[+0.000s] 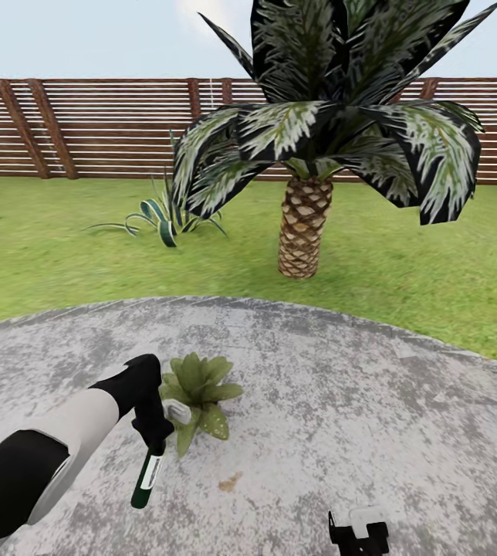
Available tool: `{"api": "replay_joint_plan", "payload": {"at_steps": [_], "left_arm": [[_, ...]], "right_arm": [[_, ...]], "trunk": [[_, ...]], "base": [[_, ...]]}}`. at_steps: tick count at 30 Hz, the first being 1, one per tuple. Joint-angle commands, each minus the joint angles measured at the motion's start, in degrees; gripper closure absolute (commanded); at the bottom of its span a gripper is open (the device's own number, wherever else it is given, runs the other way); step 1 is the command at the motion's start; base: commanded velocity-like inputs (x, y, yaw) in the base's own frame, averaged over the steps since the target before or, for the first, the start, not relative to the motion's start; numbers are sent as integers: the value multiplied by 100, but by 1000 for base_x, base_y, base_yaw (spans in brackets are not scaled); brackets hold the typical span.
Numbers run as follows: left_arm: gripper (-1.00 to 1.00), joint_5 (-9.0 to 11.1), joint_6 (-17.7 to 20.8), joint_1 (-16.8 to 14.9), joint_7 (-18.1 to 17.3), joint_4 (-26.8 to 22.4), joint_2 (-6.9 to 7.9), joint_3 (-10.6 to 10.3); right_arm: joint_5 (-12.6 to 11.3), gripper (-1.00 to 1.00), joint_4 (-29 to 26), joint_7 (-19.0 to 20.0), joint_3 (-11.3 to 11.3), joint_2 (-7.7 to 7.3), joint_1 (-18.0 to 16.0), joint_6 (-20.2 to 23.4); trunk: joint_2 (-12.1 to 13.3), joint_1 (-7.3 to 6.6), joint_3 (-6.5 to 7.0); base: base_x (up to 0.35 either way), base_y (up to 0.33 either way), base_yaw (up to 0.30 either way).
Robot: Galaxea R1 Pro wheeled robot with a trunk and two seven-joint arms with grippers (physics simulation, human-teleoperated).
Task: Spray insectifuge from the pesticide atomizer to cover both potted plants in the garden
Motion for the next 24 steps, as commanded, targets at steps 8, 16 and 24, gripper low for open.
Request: {"api": "replay_joint_plan", "payload": {"at_steps": [8, 16, 24], "left_arm": [[100, -44, 52, 13, 7, -14, 8, 35], [100, -27, 14, 485, 799, -20, -106, 946], [100, -27, -299, 993, 1569, -398, -84, 1819]], "right_arm": [[-24, -100, 8, -38, 49, -5, -6, -14], [-24, -100, 8, -38, 49, 2, -6, -14], [-24, -100, 8, -39, 49, 3, -6, -14]], "trunk": [[-2, -1, -4], [-2, -1, -4], [-2, -1, -4]], "base": [[21, 109, 0], [0, 0, 0], [0, 0, 0]]}}
